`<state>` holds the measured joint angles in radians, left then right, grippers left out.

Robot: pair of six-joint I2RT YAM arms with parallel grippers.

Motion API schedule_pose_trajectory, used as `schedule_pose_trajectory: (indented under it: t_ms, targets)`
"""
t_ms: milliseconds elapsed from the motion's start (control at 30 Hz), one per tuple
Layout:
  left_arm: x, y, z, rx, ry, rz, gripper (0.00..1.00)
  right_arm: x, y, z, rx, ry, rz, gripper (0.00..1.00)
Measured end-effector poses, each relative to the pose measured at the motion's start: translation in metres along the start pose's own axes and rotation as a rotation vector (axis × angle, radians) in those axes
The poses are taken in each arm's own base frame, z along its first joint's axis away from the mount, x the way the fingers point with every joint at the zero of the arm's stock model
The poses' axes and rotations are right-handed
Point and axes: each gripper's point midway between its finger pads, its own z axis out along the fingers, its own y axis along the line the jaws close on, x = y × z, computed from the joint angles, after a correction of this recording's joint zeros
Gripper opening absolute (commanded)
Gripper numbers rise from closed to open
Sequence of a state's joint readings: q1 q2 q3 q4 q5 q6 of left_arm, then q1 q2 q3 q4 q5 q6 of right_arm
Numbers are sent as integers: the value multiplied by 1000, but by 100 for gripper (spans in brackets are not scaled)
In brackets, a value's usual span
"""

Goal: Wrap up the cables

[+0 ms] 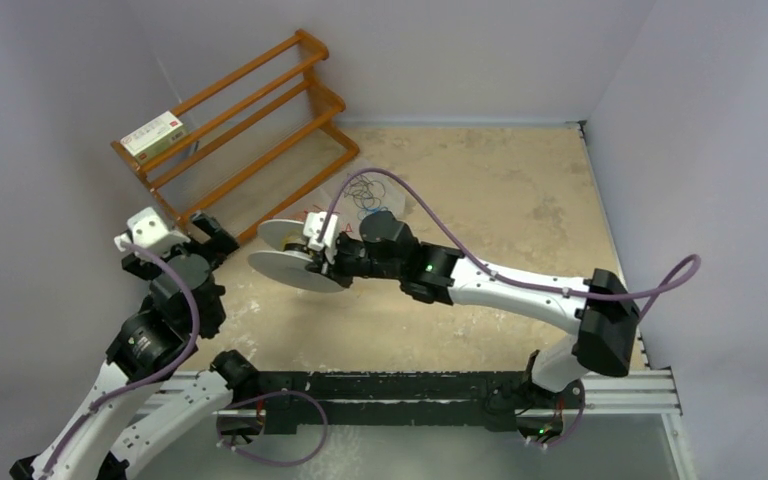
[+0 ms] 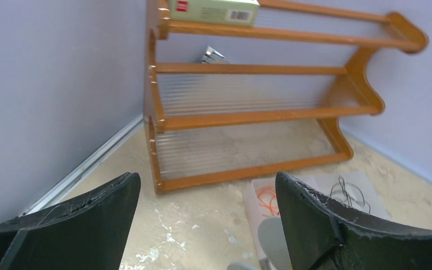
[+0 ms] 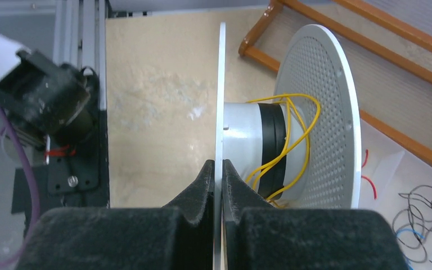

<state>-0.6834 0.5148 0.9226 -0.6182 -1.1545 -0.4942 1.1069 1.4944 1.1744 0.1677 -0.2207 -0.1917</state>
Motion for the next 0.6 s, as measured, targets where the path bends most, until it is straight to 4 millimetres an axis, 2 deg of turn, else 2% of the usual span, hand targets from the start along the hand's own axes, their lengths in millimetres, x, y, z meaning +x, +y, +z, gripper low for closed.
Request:
schedule_pose_trajectory:
  t_ms: [133, 333, 433, 600]
  targets:
    - [-8, 16, -1, -62, -37, -42, 89, -17, -4, 24, 47, -24, 68, 0]
    - [-11, 30, 0, -139, -65, -71, 89, -34, -21, 48, 167, -80, 187, 0]
    - [-13, 36, 1, -175, -76, -86, 89, -33, -31, 65, 219, -96, 241, 0]
    - [-15, 46, 3, -222, -87, -94, 89, -10, -39, 99, 273, -71, 314, 0]
